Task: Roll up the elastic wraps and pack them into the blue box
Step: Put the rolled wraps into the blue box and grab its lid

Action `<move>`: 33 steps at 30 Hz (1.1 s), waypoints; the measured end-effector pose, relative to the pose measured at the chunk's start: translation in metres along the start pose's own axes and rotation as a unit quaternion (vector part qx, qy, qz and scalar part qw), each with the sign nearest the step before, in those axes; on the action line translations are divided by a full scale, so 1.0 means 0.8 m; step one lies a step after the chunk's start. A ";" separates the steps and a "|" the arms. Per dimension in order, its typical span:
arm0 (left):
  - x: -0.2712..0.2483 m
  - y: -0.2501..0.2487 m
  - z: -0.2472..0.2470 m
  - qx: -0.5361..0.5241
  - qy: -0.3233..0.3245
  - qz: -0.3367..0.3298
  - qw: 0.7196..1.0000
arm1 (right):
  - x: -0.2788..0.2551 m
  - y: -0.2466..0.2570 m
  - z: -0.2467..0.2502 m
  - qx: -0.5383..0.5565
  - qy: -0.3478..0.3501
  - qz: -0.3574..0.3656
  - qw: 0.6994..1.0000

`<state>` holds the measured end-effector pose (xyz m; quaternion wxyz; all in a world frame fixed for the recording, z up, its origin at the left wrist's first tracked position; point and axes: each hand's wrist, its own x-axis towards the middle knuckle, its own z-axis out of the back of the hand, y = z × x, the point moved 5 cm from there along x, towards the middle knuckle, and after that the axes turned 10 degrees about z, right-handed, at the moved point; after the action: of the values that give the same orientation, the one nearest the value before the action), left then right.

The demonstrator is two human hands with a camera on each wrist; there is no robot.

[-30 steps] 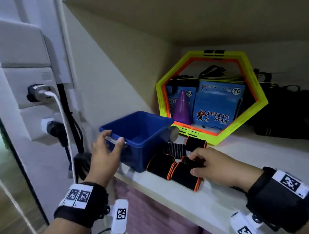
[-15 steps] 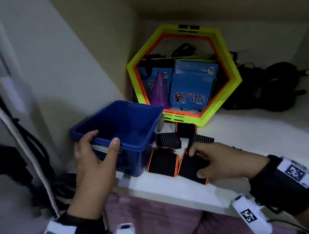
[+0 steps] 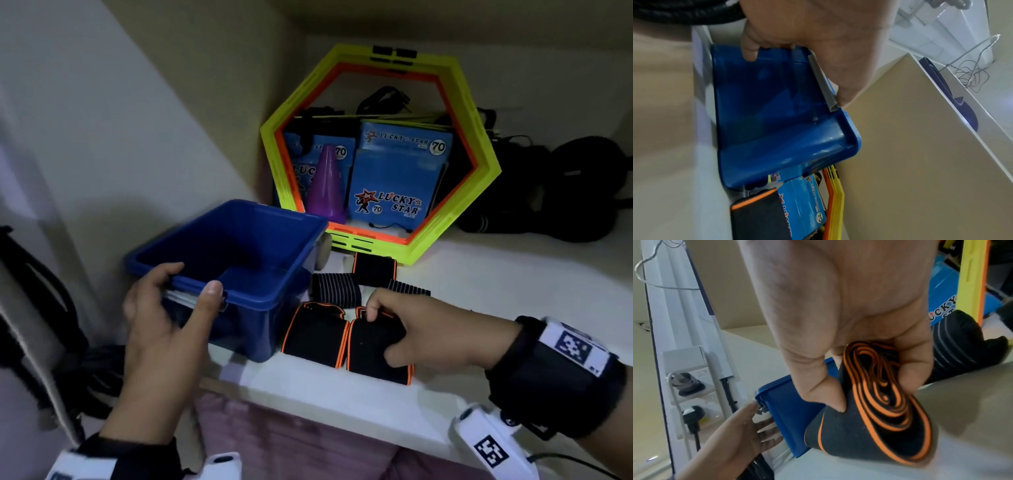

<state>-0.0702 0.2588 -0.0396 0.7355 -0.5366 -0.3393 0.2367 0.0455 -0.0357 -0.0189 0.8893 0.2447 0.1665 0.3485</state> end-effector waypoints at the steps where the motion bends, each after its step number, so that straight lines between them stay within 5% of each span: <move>1: 0.001 0.001 0.000 -0.004 -0.004 -0.001 1.000 | 0.001 0.000 0.003 0.004 0.012 0.010 1.000; 5: 0.002 0.010 -0.001 0.011 -0.014 0.002 1.000 | 0.006 0.008 0.020 0.021 0.049 0.057 0.997; 17: -0.015 0.003 0.000 -0.018 -0.035 0.044 0.998 | 0.056 0.120 0.119 0.144 0.005 0.182 0.973; 21: -0.014 0.001 -0.005 -0.001 -0.049 0.036 0.998 | 0.138 0.177 0.109 0.122 0.029 0.154 0.980; 25: -0.008 0.009 -0.005 0.011 -0.070 -0.014 0.997 | 0.224 0.226 0.074 -0.040 0.118 0.122 0.985; 33: -0.004 0.015 -0.006 0.023 -0.069 -0.017 0.997 | 0.322 0.214 -0.026 -0.220 0.294 -0.014 0.930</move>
<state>-0.0682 0.2572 -0.0527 0.7261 -0.4966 -0.3926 0.2685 0.1245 0.2611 0.0258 0.8368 -0.0728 0.3430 0.4206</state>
